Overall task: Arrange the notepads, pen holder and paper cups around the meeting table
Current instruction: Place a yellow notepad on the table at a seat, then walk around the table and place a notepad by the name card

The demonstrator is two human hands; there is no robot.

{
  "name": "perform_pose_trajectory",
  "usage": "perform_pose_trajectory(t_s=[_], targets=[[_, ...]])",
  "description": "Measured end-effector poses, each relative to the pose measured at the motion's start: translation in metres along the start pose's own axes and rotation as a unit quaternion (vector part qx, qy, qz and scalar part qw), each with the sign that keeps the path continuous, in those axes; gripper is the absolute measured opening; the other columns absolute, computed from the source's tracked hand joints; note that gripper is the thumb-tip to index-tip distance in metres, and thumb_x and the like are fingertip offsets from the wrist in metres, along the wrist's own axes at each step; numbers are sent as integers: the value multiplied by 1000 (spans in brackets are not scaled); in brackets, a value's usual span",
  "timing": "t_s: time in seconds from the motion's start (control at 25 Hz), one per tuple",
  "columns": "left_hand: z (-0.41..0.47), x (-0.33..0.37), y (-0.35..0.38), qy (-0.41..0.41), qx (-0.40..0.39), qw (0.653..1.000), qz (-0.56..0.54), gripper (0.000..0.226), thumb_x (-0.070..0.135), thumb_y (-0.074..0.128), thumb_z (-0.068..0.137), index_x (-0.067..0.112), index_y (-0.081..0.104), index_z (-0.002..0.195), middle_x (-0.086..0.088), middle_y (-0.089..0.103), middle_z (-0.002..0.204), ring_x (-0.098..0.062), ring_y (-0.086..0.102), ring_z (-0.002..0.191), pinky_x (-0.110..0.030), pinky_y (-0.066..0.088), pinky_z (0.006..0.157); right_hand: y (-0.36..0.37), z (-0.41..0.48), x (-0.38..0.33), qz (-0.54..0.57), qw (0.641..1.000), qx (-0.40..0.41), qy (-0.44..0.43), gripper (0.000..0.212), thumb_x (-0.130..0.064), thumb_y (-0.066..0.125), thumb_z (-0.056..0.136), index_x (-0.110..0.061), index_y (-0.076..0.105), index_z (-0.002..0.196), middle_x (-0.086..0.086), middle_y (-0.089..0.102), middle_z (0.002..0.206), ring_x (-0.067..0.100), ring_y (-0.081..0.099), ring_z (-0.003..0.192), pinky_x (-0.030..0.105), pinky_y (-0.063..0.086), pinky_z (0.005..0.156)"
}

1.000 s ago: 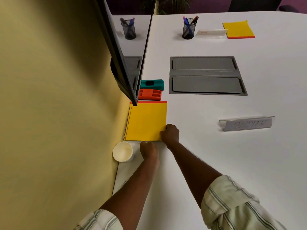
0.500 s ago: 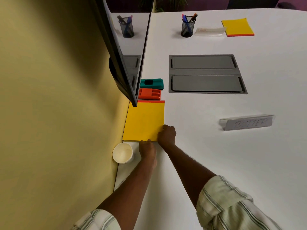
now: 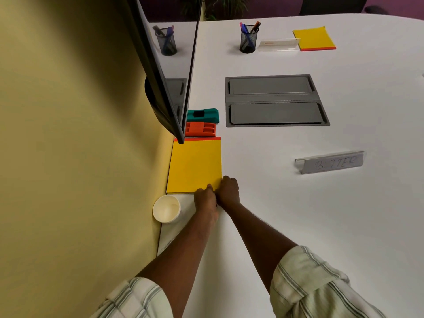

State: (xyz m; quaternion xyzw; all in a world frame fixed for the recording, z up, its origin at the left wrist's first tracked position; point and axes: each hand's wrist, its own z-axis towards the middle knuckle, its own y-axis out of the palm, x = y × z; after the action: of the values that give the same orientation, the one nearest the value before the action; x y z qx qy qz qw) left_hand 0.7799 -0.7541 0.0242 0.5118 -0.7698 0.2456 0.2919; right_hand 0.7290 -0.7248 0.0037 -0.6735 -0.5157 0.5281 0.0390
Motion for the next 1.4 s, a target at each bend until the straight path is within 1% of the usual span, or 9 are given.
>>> perform_pose_trajectory(t_s=[0.12, 0.2, 0.28, 0.4, 0.52, 0.68, 1.04, 1.28, 1.4], targets=[[-10, -1, 3, -2, -24, 1000, 19, 40, 19, 43, 99, -7, 45, 129, -25, 55, 128, -38, 54, 117, -48, 45, 101, -4, -7, 6, -3, 1000, 4, -7, 33, -15, 62, 87, -14, 36, 67, 4, 44, 79, 23, 45, 81, 18, 23, 50], [-21, -4, 4, 14, -34, 997, 69, 38, 19, 42, 99, -7, 49, 126, -26, 56, 126, -38, 56, 115, -45, 46, 100, -11, -17, 9, -4, 1000, 10, -15, 20, -11, 59, 88, -9, 44, 75, 5, 48, 82, 22, 46, 81, 21, 23, 50], [-40, -7, 5, 46, -35, 988, 142, 35, 17, 41, 99, -4, 54, 123, -23, 59, 125, -36, 57, 114, -39, 47, 96, -19, -30, 14, -6, 1000, 16, -10, 11, -9, 56, 89, -8, 46, 83, 13, 52, 90, 24, 46, 81, 25, 26, 54], [-69, -16, 3, 126, -31, 950, 285, 40, 17, 37, 99, 4, 44, 136, -16, 50, 139, -32, 47, 128, -37, 39, 104, -34, -55, 25, -67, 997, 1, -26, 8, -12, 53, 91, -5, 51, 90, 18, 55, 99, 31, 53, 92, 29, 37, 65], [-106, -32, -3, 200, -37, 904, 377, 41, 18, 37, 100, 2, 39, 138, -15, 44, 144, -29, 40, 134, -34, 32, 107, -59, -88, 40, -157, 986, -1, -59, 27, -20, 51, 93, 0, 50, 111, 19, 54, 115, 34, 52, 110, 37, 44, 86], [-143, -48, -12, 323, -63, 825, 459, 41, 16, 36, 101, -2, 37, 138, -18, 38, 146, -29, 31, 139, -33, 24, 112, -105, -133, 57, -250, 965, 14, -82, 38, -27, 48, 98, -2, 44, 126, 16, 49, 126, 32, 46, 120, 39, 42, 94], [-227, -49, 8, 425, -101, 753, 492, 45, 22, 36, 101, 0, 33, 141, -16, 34, 149, -30, 23, 143, -36, 24, 116, -192, -221, 79, -297, 950, 86, -45, 49, -39, 42, 100, -4, 41, 133, 16, 46, 133, 32, 42, 126, 43, 38, 99], [-288, -63, 22, 467, -174, 711, 496, 45, 27, 36, 101, 1, 40, 137, -18, 41, 142, -31, 33, 134, -39, 29, 109, -212, -289, 103, -293, 945, 141, -16, 49, -40, 42, 99, -7, 40, 135, 14, 43, 136, 32, 42, 126, 46, 37, 98], [-314, -81, 30, 460, -199, 713, 490, 52, 36, 35, 100, 1, 38, 138, -17, 40, 144, -31, 32, 135, -40, 27, 111, -221, -325, 125, -282, 939, 196, 14, 52, -41, 41, 99, -10, 35, 139, 13, 38, 140, 31, 37, 130, 48, 35, 99]])
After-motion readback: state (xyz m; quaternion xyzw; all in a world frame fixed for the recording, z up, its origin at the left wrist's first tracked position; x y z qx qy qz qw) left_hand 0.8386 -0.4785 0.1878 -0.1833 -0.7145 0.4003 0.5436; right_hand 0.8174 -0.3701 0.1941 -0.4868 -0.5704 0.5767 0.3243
